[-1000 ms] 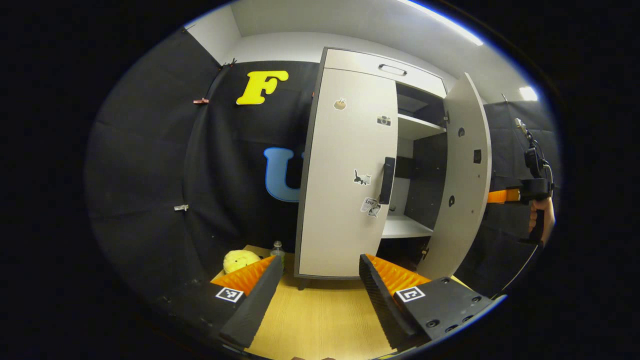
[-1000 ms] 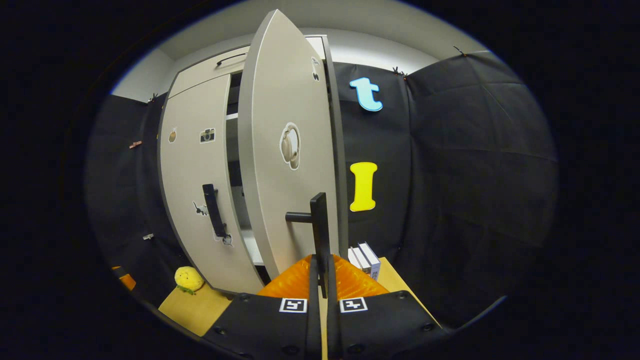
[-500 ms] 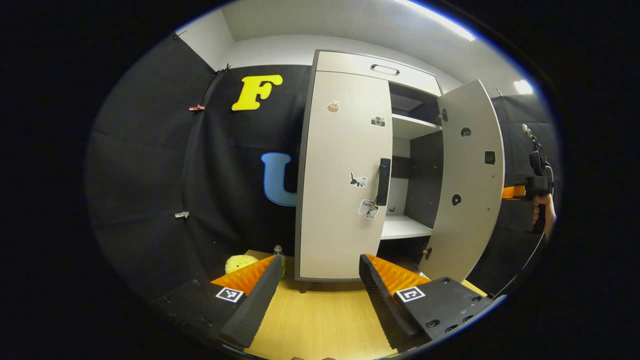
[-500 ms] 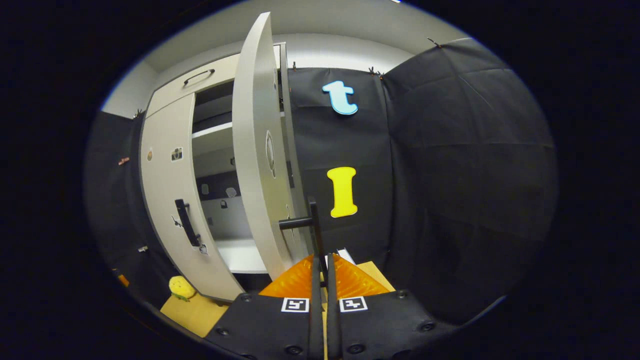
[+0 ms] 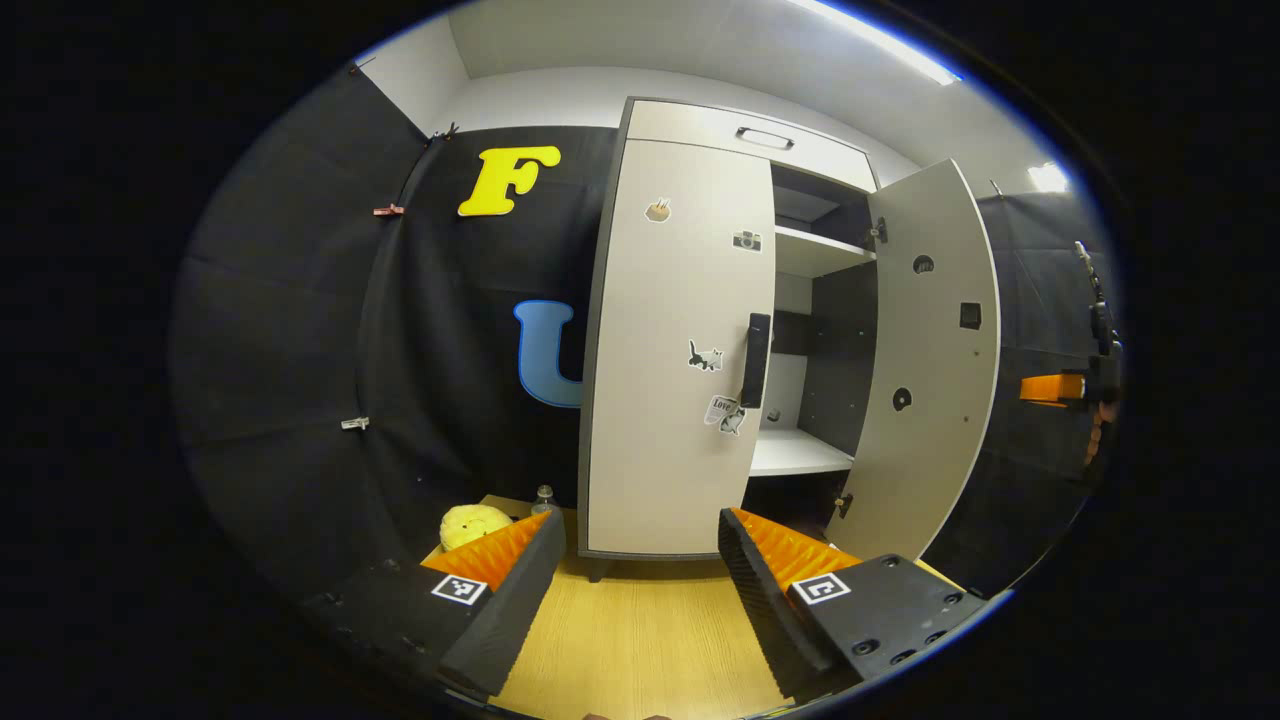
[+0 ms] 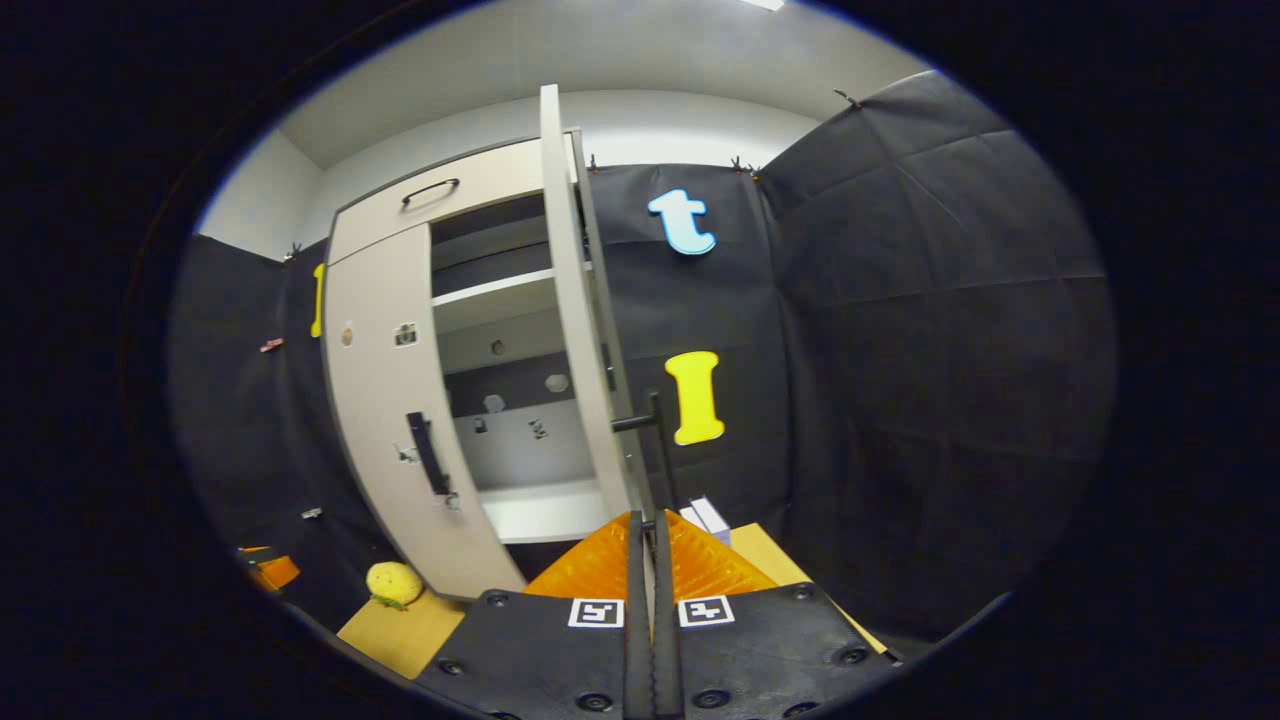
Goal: Open the right door of the double-door shoe cabinet with the right hand, and open the left door with the left hand.
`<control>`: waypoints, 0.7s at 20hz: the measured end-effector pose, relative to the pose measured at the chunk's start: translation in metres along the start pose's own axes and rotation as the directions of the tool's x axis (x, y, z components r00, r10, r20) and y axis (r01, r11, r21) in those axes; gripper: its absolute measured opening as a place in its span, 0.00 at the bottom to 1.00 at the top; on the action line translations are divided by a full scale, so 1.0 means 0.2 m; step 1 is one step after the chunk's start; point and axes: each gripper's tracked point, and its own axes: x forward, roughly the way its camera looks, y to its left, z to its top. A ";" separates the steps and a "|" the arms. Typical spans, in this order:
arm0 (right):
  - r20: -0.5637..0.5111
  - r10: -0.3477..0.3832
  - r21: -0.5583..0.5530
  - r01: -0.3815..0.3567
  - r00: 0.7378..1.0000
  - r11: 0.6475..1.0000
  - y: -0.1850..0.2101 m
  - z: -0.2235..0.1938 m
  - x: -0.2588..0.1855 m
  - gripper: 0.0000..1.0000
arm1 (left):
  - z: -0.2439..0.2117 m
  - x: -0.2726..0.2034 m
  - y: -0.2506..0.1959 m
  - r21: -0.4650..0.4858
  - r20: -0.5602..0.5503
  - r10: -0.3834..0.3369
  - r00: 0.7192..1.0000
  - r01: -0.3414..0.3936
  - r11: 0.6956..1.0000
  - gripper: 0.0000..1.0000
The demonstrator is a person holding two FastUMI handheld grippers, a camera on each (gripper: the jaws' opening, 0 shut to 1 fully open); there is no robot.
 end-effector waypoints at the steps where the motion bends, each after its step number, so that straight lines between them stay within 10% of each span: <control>1: -0.013 0.007 -0.008 -0.007 1.000 1.000 0.02 -0.01 -0.03 0.05 | 0.00 0.01 -0.01 0.001 -0.003 -0.005 1.000 0.005 1.000 0.95; 11: -0.033 0.054 0.057 -0.052 0.998 0.997 0.36 -0.17 -0.05 0.05 | 0.03 0.06 -0.04 0.017 0.019 -0.060 0.998 0.060 0.998 0.95; 14: -0.024 -0.002 -0.002 0.002 1.000 1.000 0.36 -0.23 0.00 0.39 | 0.06 0.09 -0.01 0.031 0.029 -0.066 0.997 0.065 0.997 0.95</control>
